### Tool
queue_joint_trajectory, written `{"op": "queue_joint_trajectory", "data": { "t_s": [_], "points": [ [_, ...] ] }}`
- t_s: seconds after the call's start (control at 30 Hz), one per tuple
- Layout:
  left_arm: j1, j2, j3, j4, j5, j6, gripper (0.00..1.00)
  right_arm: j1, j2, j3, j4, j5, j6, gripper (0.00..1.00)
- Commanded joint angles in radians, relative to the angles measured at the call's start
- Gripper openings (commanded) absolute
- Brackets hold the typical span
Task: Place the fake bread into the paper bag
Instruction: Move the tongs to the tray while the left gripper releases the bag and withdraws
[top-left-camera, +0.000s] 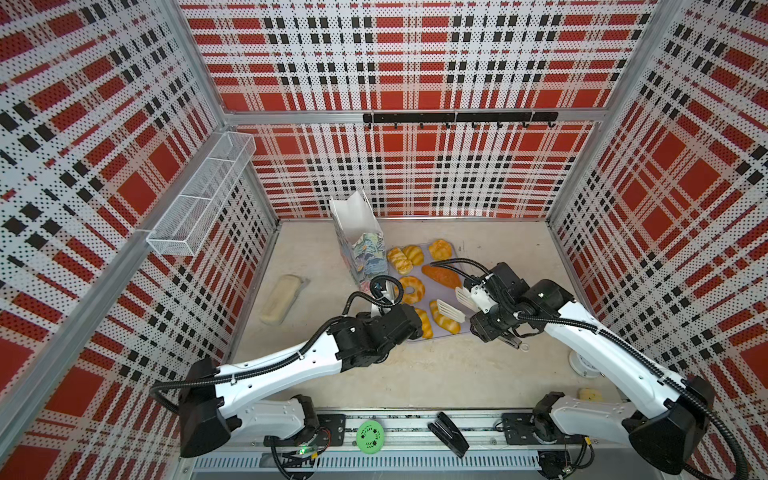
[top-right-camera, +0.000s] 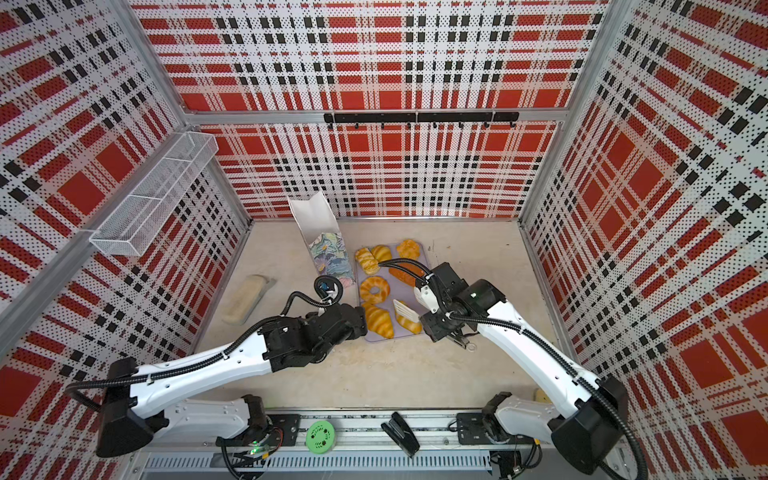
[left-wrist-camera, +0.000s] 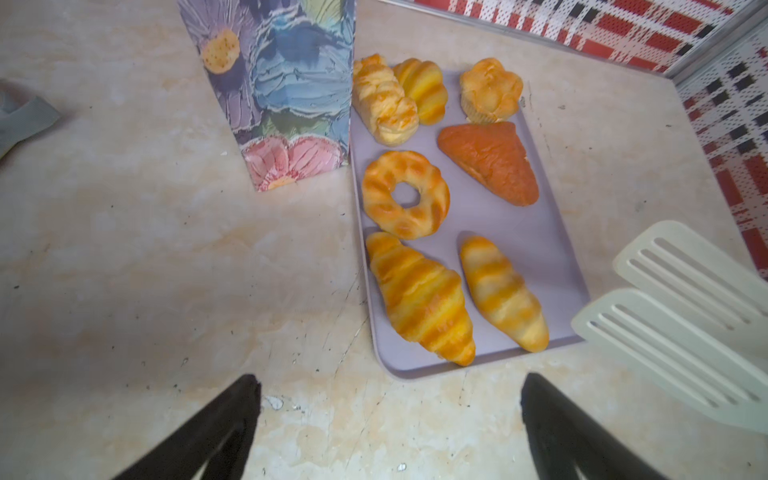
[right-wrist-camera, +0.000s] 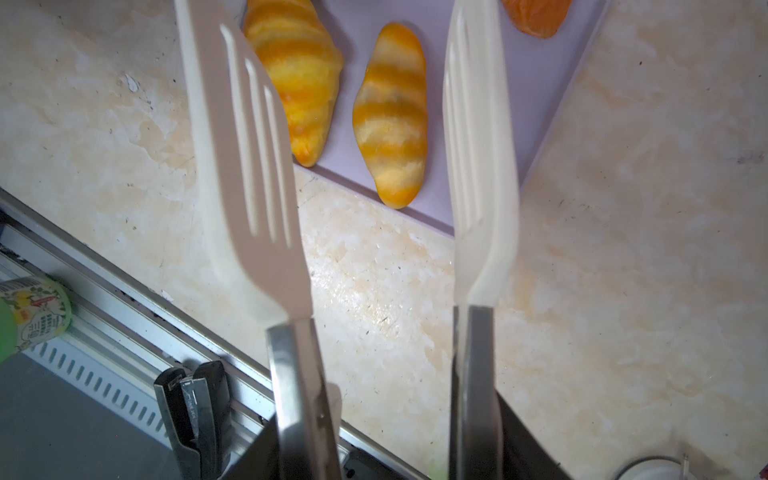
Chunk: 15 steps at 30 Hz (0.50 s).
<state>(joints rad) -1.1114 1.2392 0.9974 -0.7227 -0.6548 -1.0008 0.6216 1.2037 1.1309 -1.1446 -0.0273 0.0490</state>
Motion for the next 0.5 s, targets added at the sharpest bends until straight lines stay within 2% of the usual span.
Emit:
{"op": "queue_joint_trajectory", "data": {
  "t_s": [0.0,0.17,0.27,0.47],
  "points": [
    [-0.049,0.017,0.008,-0.087,-0.085,-0.145,1.0,0.005,-0.022,0.0,0.04,-0.019,0.011,0.56],
    [-0.127,0.007,-0.042,-0.126,-0.094,-0.266,0.99,0.008,0.024,0.003,0.034,-0.011,0.031,0.57],
    [-0.145,-0.011,-0.085,-0.128,-0.081,-0.315,0.99,0.026,0.058,0.005,0.025,0.011,0.073,0.56],
    [-0.147,-0.024,-0.116,-0.129,-0.057,-0.296,0.99,0.1,0.097,-0.021,0.049,0.052,0.177,0.56]
  ]
}}
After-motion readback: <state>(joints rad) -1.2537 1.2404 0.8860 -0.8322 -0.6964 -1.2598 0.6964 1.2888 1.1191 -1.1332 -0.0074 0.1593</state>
